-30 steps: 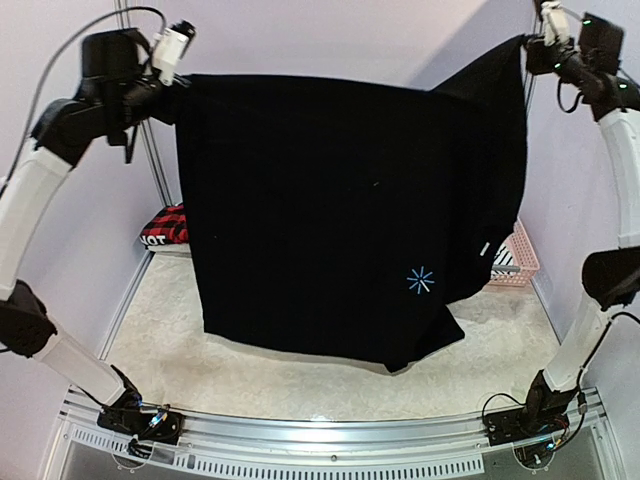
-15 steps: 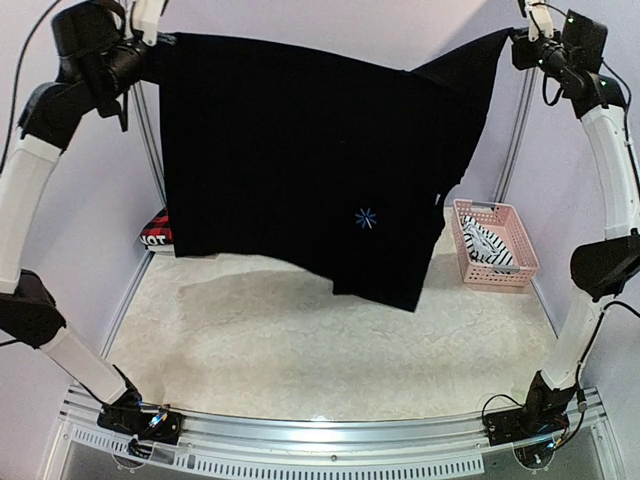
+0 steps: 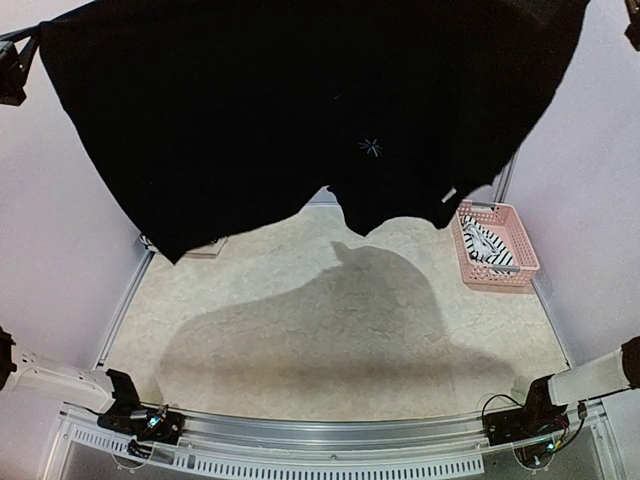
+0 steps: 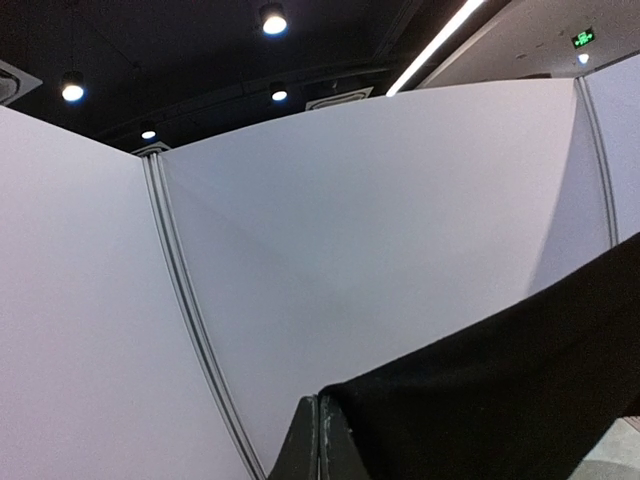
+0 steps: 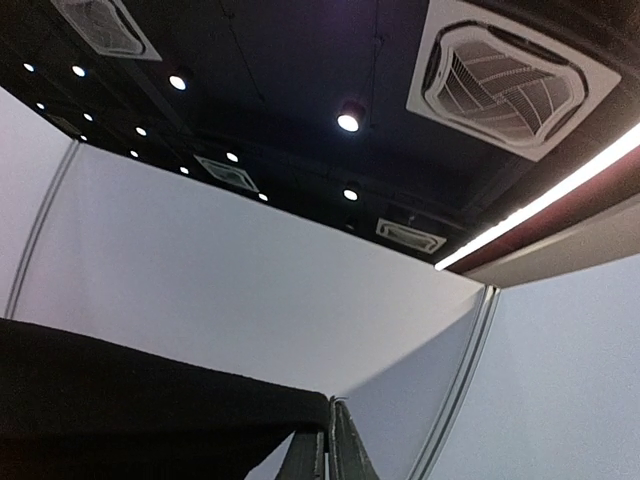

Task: Fold and stack the mixed laundry pile
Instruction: Flatten out the crumpled T-shirt at the center of the board.

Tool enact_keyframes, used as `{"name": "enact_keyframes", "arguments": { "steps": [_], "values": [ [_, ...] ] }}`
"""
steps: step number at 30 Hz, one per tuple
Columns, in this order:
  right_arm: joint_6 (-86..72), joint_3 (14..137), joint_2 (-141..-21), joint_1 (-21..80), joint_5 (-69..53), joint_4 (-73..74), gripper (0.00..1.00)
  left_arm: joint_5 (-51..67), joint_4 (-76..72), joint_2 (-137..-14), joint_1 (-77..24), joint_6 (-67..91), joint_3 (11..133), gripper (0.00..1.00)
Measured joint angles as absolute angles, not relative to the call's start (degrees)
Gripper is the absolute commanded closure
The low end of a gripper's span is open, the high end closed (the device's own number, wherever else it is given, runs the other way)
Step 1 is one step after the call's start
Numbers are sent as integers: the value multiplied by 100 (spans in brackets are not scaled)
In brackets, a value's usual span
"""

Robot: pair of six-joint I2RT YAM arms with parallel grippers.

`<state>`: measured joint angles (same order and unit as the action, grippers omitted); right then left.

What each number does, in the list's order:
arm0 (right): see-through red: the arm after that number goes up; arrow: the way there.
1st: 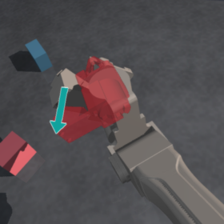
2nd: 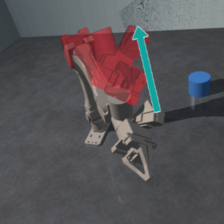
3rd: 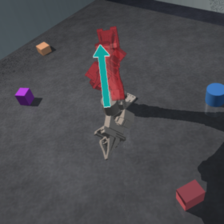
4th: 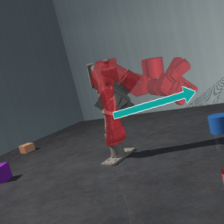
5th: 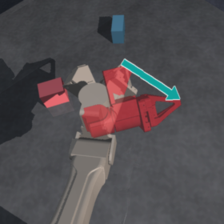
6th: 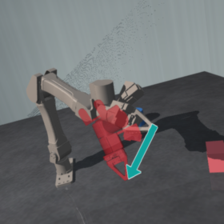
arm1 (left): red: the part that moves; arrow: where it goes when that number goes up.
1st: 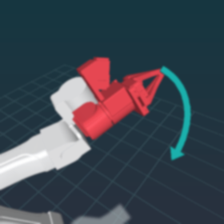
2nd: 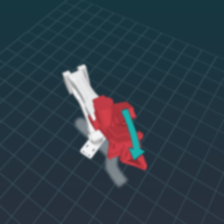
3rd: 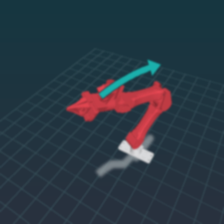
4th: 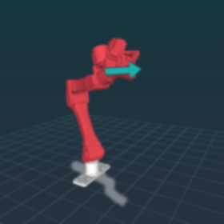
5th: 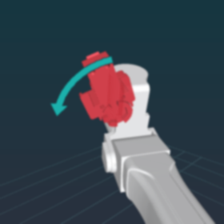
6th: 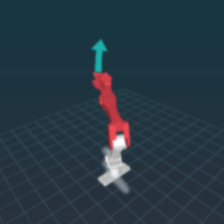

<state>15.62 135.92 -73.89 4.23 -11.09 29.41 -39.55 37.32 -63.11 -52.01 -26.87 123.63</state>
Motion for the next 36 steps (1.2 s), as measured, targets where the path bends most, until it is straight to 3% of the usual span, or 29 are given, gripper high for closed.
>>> {"name": "enact_keyframes", "arguments": {
  "steps": [5, 13, 22, 26, 31, 36],
  "values": [
    [1431, 13714, -6945, 423, -1424, 2947, 100, -3839, 3938, -6121, -5212, -2644, 12446, 100],
    [1286, 14317, -7220, 423, -1555, 2856, 100, -3693, 4053, -6541, -5225, -3052, 13349, 100],
    [1315, 14739, -8549, 423, -1466, 2222, 100, -4624, 2268, -7282, -5070, -4869, 12304, 100],
    [1387, 13640, -8882, 423, -1415, 2084, 100, -4449, 2543, -7546, -4309, -4274, 11375, 100],
    [1494, 11146, -8965, 419, -1382, 1975, 100, -3946, 3004, -7605, -3623, -3199, 9472, 100],
    [1723, 9161, -8995, 462, -1249, 1791, 100, -3463, 3197, -7970, -3177, -2565, 8305, 100]
  ]
}}
